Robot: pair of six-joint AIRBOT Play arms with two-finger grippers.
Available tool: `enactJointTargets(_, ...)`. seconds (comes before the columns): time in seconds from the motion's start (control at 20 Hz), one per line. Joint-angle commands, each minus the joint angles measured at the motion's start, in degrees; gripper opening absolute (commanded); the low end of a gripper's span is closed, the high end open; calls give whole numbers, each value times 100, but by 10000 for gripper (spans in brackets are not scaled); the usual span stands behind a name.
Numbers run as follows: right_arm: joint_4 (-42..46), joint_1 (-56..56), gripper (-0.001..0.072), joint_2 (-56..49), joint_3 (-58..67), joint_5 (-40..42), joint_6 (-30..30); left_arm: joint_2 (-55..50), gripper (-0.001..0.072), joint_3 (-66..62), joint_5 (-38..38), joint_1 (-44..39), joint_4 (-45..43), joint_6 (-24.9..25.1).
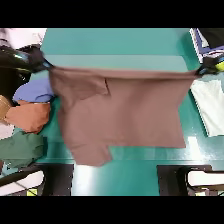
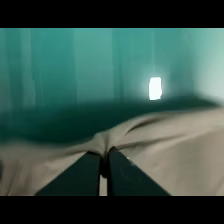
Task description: Fold the shirts.
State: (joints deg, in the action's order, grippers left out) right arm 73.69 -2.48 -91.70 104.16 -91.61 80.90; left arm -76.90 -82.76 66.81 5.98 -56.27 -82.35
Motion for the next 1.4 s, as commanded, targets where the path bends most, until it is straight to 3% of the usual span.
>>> enactJointTargets(0.0, -68, 109, 12, -1335, 490, 479, 68, -1261, 26, -219, -1117, -275, 70, 372)
enactJointTargets(0.15, -61, 109, 13, -1888, 1390, 551, 179, -1867, 26, -1145, -1235, -260, 0, 378)
enactJointTargets(0.3, -55, 107, 13, -1705, 1388, 977, 149, -1832, 27, -1530, -1167, -260, -282, 389)
enactJointTargets(0.4, -28, 26, 13, -1355, 911, 1082, 103, -1825, 26, -1683, -490, -260, -522, 367)
enactJointTargets(0.6, 2, 26, 13, -671, -404, 1196, -70, -1818, 25, -1388, 647, -358, -1478, -192)
enactJointTargets(0.95, -68, 133, 20, -136, -2192, 1690, -81, -1814, 29, 166, 387, -647, -1491, -219)
enactJointTargets(1.0, -66, 133, 150, -129, -2247, 1646, -81, -1814, 143, 229, 391, -645, -1497, -315)
enactJointTargets(1.05, -66, 131, 356, -127, -2247, 1578, -81, -1797, 430, 227, 437, -627, -1499, -315)
enactJointTargets(1.1, -66, 103, 366, -85, -2240, 1488, -81, -1705, 485, 229, 503, -627, -1582, -313)
enactJointTargets(1.35, -68, -197, 366, 695, -2243, 748, -87, -422, 488, 605, 1187, -629, -1812, -267)
